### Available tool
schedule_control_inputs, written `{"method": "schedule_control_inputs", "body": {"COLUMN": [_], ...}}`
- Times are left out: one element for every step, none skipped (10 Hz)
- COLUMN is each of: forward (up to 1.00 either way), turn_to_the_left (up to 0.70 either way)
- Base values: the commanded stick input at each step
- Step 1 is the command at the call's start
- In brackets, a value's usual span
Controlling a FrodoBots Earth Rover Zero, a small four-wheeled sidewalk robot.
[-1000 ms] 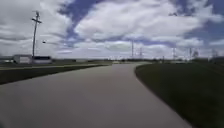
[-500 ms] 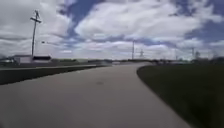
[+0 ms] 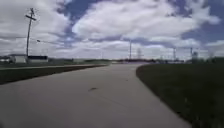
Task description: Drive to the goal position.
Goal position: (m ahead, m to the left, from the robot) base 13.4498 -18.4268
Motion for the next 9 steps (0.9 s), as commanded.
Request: {"method": "schedule_control_inputs", "body": {"forward": [1.0,1.0,1.0,1.0,1.0,1.0,1.0,1.0,1.0], "turn_to_the_left": [0.0,0.0,-0.09,-0.18,0.0,0.0,-0.06,-0.27,-0.21]}}
